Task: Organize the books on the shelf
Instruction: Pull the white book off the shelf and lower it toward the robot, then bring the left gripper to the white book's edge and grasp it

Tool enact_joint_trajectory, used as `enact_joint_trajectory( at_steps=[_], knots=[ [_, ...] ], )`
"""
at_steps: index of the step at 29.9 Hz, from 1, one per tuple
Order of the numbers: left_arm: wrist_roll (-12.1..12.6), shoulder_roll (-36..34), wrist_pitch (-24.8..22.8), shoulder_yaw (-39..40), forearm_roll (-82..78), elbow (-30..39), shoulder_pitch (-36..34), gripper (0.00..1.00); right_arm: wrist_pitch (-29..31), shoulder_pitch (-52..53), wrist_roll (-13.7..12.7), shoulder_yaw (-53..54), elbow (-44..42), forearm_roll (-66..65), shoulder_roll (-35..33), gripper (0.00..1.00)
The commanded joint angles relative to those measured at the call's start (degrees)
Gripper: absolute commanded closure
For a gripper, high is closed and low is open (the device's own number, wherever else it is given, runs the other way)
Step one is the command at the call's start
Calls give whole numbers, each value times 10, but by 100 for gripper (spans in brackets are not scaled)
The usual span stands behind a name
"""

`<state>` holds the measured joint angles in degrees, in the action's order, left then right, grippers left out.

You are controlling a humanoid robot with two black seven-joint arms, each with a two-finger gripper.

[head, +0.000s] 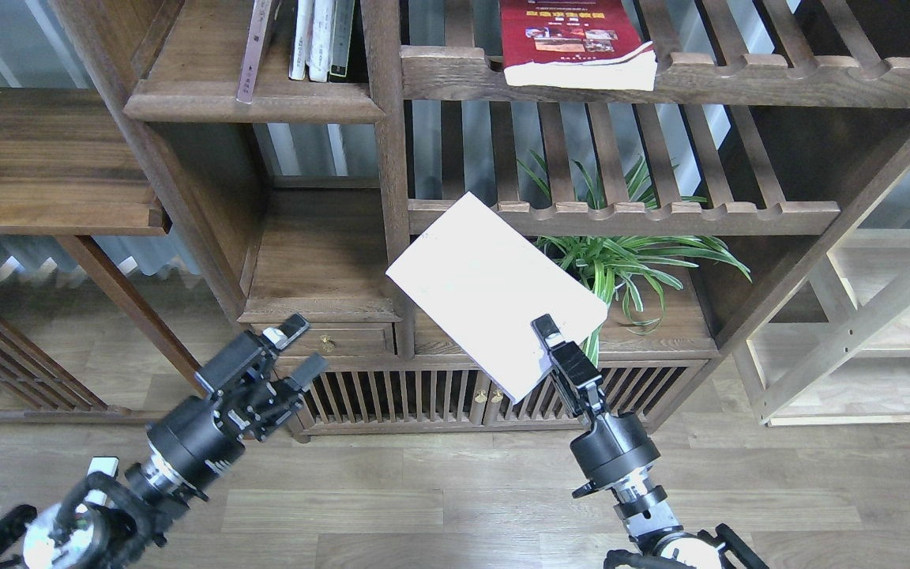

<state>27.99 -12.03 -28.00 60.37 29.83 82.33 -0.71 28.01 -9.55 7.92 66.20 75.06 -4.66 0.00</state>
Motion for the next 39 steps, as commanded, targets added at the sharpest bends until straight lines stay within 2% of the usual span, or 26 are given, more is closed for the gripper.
enact_joint_trajectory(
  at_steps=[1,5,12,39],
  knots=[
    [0,59,0,52,-63,34,51,15,0,1,0,-5,0,0,0,96],
    [0,120,0,108,-142,18,74,14,0,2,0,-32,-1,-1,0,96],
    [0,120,0,105,-141,-26,58,12,0,8,0,-67,-1,0,0,96],
    [0,120,0,61,-152,-67,31,13,0,10,0,-141,-6,0,0,96]
  ],
)
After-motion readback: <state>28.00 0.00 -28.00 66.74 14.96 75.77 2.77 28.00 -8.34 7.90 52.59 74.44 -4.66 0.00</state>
